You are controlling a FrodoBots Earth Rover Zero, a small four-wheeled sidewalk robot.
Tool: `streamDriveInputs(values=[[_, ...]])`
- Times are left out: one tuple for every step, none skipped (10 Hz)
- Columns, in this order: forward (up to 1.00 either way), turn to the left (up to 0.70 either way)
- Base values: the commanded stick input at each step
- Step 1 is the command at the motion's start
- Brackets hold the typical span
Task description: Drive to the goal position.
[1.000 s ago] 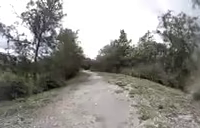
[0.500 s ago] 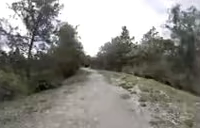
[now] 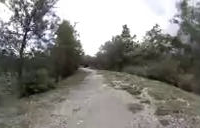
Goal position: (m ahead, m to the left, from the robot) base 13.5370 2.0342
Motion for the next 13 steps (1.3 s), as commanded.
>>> streamDriveInputs(values=[[0.85, 0.00], [0.84, 0.00], [0.85, 0.00], [0.85, 0.00], [0.85, 0.00], [0.85, 0.00], [0.85, 0.00], [0.85, 0.00], [0.85, 0.00], [0.84, 0.00], [0.84, 0.00], [0.82, 0.00], [0.49, 0.00]])
